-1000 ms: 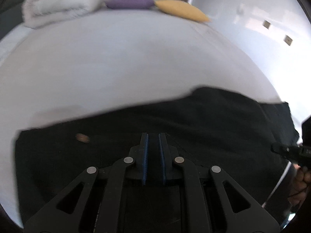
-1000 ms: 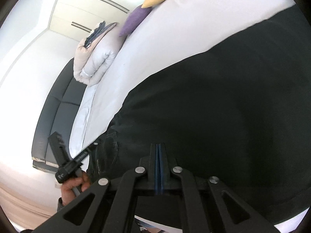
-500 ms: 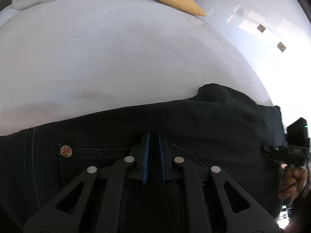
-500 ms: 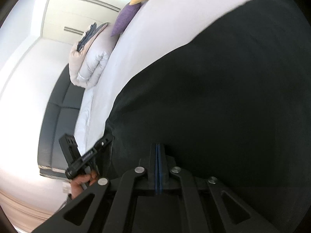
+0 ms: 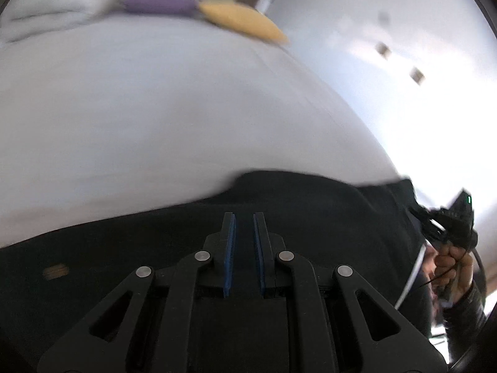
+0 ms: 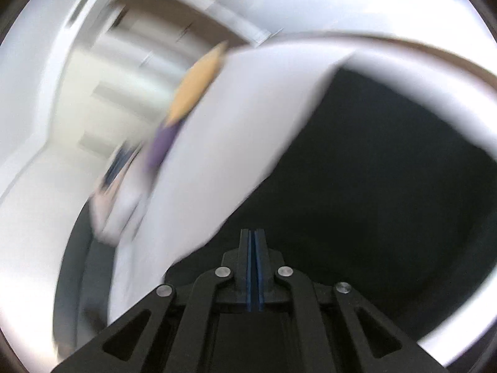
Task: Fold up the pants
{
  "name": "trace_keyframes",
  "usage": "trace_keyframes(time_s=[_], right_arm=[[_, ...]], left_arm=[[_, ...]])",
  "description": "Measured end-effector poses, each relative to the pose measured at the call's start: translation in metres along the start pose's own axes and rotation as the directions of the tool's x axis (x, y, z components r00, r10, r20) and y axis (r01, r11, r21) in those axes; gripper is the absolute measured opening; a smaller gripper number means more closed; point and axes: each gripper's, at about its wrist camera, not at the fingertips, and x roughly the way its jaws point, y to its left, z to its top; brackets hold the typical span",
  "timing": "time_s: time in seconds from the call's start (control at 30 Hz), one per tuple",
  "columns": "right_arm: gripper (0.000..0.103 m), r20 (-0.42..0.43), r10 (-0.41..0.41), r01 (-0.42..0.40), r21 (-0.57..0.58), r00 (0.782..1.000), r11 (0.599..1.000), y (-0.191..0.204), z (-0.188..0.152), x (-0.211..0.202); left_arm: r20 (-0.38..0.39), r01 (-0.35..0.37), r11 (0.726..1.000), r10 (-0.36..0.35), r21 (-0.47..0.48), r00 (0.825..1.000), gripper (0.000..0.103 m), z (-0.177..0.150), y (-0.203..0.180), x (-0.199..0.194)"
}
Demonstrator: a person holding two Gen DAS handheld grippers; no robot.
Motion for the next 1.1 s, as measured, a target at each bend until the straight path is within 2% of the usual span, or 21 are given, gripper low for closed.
trace_keyframes(time_s=[0.03, 0.1, 0.17, 0.2, 0.23, 0.27, 0.3, 0.33, 0.4, 0.5, 0.53, 0.57, 0.67, 0.73, 0.8, 0.83, 0.9, 0.97, 1.0, 1.03, 1.1], right_arm=[[0.006, -0.098, 0.06, -0.065, -0.045, 0.993, 0.997, 0.02, -0.016, 0.025], [0.007, -0.227, 0.118, -0.141, -0.084, 0.967, 0.987, 0.043, -0.04, 0.06], [0.007, -0.349, 0.134, -0.182, -0.107, 0.928, 0.977, 0.056, -0.066, 0.094], [0.007, -0.391, 0.116, -0.172, -0.111, 0.913, 0.979, 0.054, -0.075, 0.109], [0.0, -0.407, 0.089, -0.145, -0.109, 0.909, 0.983, 0.047, -0.078, 0.118], [0.0, -0.403, 0.108, -0.152, -0.079, 0.909, 0.985, 0.038, -0.076, 0.12], [0.0, -0.39, 0.153, -0.179, -0.032, 0.908, 0.983, 0.03, -0.07, 0.119], [0.0, -0.361, 0.161, -0.177, -0.012, 0.919, 0.984, 0.022, -0.063, 0.113], [0.0, -0.282, 0.121, -0.128, -0.006, 0.952, 0.992, 0.005, -0.038, 0.096], [0.0, -0.123, 0.055, -0.044, 0.087, 0.991, 0.995, -0.035, 0.003, 0.06], [0.0, -0.069, 0.023, -0.015, 0.111, 0.997, 0.994, -0.045, 0.015, 0.047], [0.0, 0.004, -0.04, 0.04, 0.139, 0.999, 0.99, -0.058, 0.029, 0.026], [0.0, 0.158, -0.171, 0.126, 0.262, 0.972, 0.957, -0.086, 0.047, -0.033], [0.01, 0.226, -0.206, 0.131, 0.308, 0.952, 0.942, -0.088, 0.042, -0.063], [0.011, 0.235, -0.145, 0.083, 0.256, 0.961, 0.963, -0.07, 0.029, -0.068], [0.012, 0.178, -0.072, 0.037, 0.196, 0.981, 0.98, -0.051, 0.017, -0.055], [0.016, 0.019, 0.048, -0.05, 0.092, 0.999, 0.994, -0.012, -0.012, -0.015], [0.017, -0.147, 0.149, -0.149, 0.013, 0.978, 0.989, 0.023, -0.043, 0.028], [0.017, -0.215, 0.179, -0.185, -0.007, 0.96, 0.983, 0.035, -0.058, 0.046], [0.017, -0.257, 0.185, -0.197, -0.021, 0.949, 0.98, 0.041, -0.068, 0.059], [0.016, -0.297, 0.145, -0.15, 0.006, 0.944, 0.989, 0.024, -0.076, 0.072]], left_arm=[[-0.035, 0.01, 1.0, -0.01, 0.008, 0.999, 0.011, 0.005, -0.007, 0.02], [-0.096, -0.014, 0.999, 0.017, 0.03, 0.995, 0.011, 0.013, -0.016, 0.06], [-0.088, -0.027, 0.999, 0.029, 0.021, 0.996, 0.011, 0.021, -0.013, 0.078], [-0.083, -0.019, 1.0, 0.019, -0.005, 0.996, 0.011, 0.026, -0.01, 0.081], [-0.075, -0.024, 0.999, 0.02, -0.046, 0.997, 0.011, 0.033, -0.003, 0.084], [-0.065, -0.046, 0.997, 0.042, -0.06, 0.997, 0.011, 0.038, 0.002, 0.086], [-0.059, -0.059, 0.996, 0.055, -0.066, 0.997, 0.011, 0.044, 0.008, 0.09], [-0.062, -0.05, 0.996, 0.046, -0.078, 0.997, 0.011, 0.045, 0.012, 0.092], [-0.049, -0.049, 0.995, 0.045, -0.091, 0.998, 0.011, 0.051, 0.016, 0.097], [-0.012, -0.113, 0.993, 0.113, -0.045, 0.994, 0.011, 0.056, 0.011, 0.098], [0.017, -0.178, 0.984, 0.179, -0.026, 0.984, 0.011, 0.058, 0.008, 0.091], [0.042, -0.229, 0.973, 0.23, -0.022, 0.972, 0.011, 0.059, 0.007, 0.081], [0.084, -0.171, 0.983, 0.176, -0.068, 0.981, 0.011, 0.054, 0.012, 0.044], [0.099, -0.17, 0.98, 0.18, -0.099, 0.979, 0.011, 0.041, 0.01, 0.018], [0.114, -0.108, 0.988, 0.121, -0.108, 0.986, 0.012, 0.024, -0.002, 0.001], [0.12, -0.089, 0.991, 0.101, -0.104, 0.988, 0.012, 0.013, -0.01, -0.005], [0.119, -0.048, 0.991, 0.063, -0.128, 0.991, 0.012, -0.011, -0.02, -0.007], [0.071, -0.036, 0.988, 0.047, -0.148, 0.996, 0.012, -0.033, -0.018, -0.003], [0.019, -0.06, 0.986, 0.063, -0.158, 0.998, 0.012, -0.047, -0.017, 0.012], [-0.005, -0.075, 0.984, 0.075, -0.16, 0.997, 0.011, -0.054, -0.023, 0.024], [0.048, -0.042, 0.984, 0.051, -0.175, 0.998, 0.011, -0.07, -0.019, 0.018]])
